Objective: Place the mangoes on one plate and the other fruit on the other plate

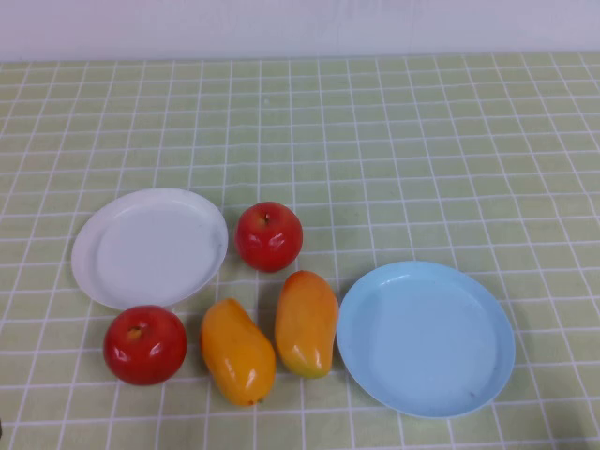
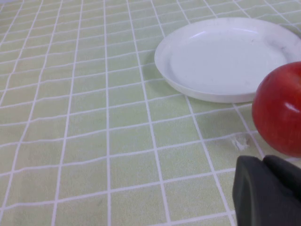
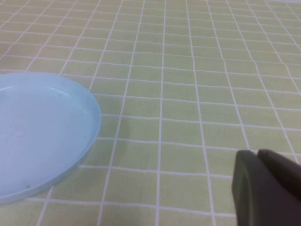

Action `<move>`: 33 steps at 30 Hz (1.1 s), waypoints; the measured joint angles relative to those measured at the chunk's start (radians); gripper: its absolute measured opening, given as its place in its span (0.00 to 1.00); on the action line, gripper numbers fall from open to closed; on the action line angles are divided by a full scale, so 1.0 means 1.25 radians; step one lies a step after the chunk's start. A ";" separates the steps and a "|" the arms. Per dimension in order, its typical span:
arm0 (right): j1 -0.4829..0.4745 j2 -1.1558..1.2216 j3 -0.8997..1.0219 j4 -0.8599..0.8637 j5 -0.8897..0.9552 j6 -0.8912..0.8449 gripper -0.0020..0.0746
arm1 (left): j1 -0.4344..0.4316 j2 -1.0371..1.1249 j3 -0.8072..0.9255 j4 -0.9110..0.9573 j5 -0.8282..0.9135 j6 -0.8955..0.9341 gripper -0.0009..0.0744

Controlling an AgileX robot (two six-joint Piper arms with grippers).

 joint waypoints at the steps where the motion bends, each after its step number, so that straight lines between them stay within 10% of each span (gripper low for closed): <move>1: 0.000 0.000 0.000 0.000 0.000 0.000 0.01 | 0.000 0.000 0.000 0.000 0.000 0.000 0.01; 33: 0.000 0.000 0.000 0.000 0.000 0.000 0.01 | 0.000 0.000 0.000 -0.086 -0.026 -0.082 0.01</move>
